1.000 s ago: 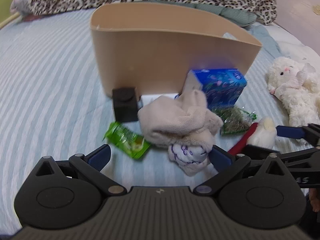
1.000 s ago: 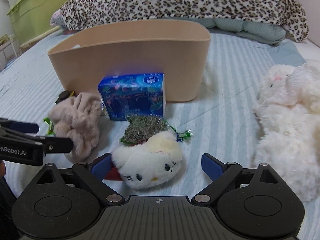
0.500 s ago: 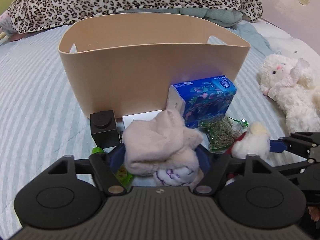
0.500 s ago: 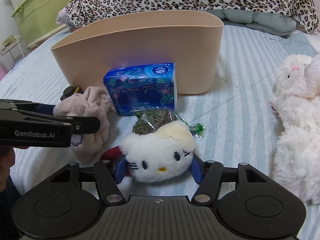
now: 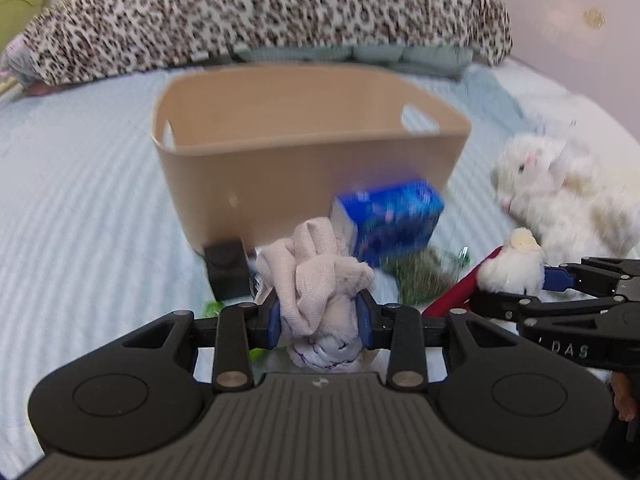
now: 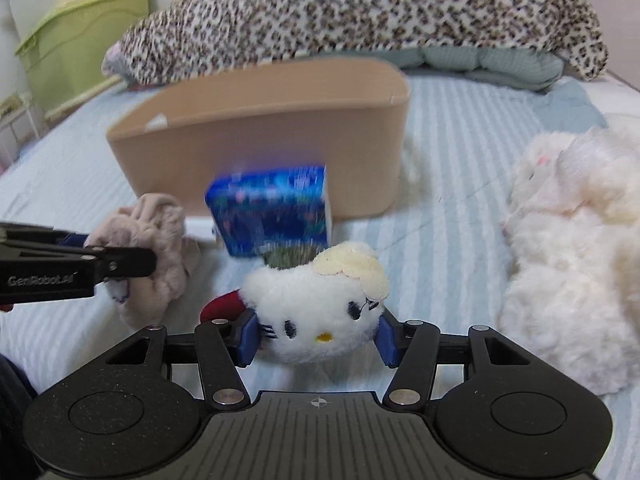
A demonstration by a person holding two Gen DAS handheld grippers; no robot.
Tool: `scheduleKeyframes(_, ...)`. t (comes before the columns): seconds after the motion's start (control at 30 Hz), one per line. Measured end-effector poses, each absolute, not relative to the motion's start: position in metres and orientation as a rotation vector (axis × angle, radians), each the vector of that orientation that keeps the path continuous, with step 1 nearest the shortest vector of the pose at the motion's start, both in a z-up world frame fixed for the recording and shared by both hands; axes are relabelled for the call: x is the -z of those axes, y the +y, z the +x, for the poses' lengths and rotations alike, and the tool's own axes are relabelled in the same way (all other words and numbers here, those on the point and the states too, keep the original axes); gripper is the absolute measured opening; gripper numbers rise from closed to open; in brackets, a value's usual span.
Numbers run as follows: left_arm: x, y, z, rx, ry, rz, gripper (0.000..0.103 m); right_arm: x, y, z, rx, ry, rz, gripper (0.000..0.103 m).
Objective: Organize objects
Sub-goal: 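Grasp the sock bundle with the left tool while the right tool grasps the Hello Kitty plush, then carry both items over the basket and open both tools to drop them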
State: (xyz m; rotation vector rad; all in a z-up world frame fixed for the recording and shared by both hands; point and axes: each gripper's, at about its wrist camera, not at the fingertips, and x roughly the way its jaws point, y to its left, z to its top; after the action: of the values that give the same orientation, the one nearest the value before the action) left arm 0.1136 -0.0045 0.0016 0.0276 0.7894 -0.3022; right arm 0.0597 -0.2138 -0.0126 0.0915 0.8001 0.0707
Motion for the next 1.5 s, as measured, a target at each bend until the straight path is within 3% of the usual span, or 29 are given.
scheduleKeyframes(0.4,-0.080,0.014,0.142,0.268,0.517,0.033,0.038,-0.067,-0.232,0.095,-0.007,0.606,0.215,0.054)
scheduleKeyframes(0.63,-0.083,0.000,0.190,0.186,0.474,0.017,0.038,-0.090,-0.224,0.136,0.012,0.522,0.209,0.054)
scheduleKeyframes(0.83,-0.069,-0.018,0.227,0.153,0.508,0.036,0.038,-0.082,-0.208,0.181,0.012,0.545,0.157,0.054)
scheduleKeyframes(1.17,-0.012,-0.038,0.262,0.153,0.727,0.191,0.039,-0.047,-0.199,0.214,0.044,0.667,0.104,0.054)
scheduleKeyframes(1.27,-0.006,-0.035,0.259,0.159,0.753,0.208,0.047,-0.040,-0.189,0.216,0.032,0.707,0.055,0.058)
scheduleKeyframes(1.3,-0.007,-0.034,0.256,0.163,0.754,0.207,0.049,-0.039,-0.186,0.216,0.028,0.719,0.045,0.066)
scheduleKeyframes(1.37,-0.009,-0.030,0.250,0.161,0.748,0.208,0.062,-0.041,-0.183,0.214,0.021,0.731,0.029,0.067)
scheduleKeyframes(1.43,-0.017,-0.027,0.242,0.157,0.732,0.205,0.081,-0.047,-0.183,0.205,0.030,0.713,0.012,0.082)
scheduleKeyframes(1.5,-0.023,-0.020,0.234,0.181,0.730,0.189,0.084,-0.057,-0.184,0.193,0.047,0.683,-0.005,0.096)
